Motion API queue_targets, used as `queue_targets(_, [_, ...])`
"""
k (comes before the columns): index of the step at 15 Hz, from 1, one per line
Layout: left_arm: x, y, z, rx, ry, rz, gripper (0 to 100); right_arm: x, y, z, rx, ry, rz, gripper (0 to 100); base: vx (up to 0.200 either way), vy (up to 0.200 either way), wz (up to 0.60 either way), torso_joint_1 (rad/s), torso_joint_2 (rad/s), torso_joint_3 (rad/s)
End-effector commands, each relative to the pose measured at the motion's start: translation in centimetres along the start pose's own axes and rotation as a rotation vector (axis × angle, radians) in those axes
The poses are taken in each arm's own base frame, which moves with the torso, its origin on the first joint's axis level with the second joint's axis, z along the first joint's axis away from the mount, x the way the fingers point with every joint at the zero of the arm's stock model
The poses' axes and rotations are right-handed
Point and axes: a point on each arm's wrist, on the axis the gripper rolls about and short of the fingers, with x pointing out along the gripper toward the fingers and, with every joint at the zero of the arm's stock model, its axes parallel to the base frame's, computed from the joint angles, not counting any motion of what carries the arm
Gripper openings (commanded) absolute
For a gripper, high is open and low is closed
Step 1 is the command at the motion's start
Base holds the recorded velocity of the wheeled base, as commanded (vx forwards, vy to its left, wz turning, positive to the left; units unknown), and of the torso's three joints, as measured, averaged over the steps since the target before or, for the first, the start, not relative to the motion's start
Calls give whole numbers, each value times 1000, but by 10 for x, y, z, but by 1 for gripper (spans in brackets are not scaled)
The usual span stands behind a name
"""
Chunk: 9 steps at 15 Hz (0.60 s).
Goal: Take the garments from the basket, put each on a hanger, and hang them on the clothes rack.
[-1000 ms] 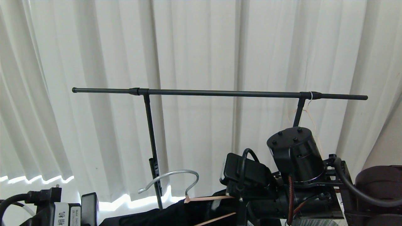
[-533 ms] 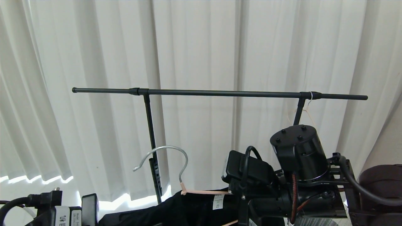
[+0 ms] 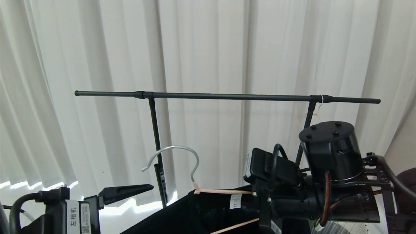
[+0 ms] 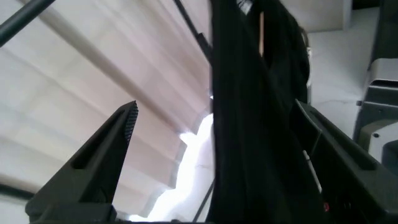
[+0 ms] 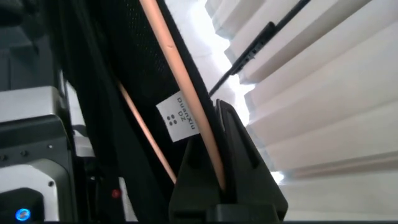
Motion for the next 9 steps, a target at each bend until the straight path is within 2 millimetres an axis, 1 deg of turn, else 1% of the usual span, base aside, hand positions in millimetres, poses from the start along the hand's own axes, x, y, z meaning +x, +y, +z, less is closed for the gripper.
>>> queue_targets(1, [-9, 3, -6, -17, 16, 65, 100, -18, -9, -9, -6, 8, -51, 0, 0, 0, 0, 0, 0, 0])
queue_targets(5, [-19, -4, -22, -47, 59, 100, 100, -44, -25, -29, 46, 39, -156, 0, 0, 0, 0, 0, 0, 0])
queue_targets(7, [-21, -7, -34, -76, 108, 114, 100, -55, -31, -29, 59, 29, -205, 0, 0, 0, 0, 0, 0, 0])
queue_targets(9, [-23, -8, -50, -133, 190, 152, 100, -62, -31, -24, 50, 3, -220, 0, 0, 0, 0, 0, 0, 0])
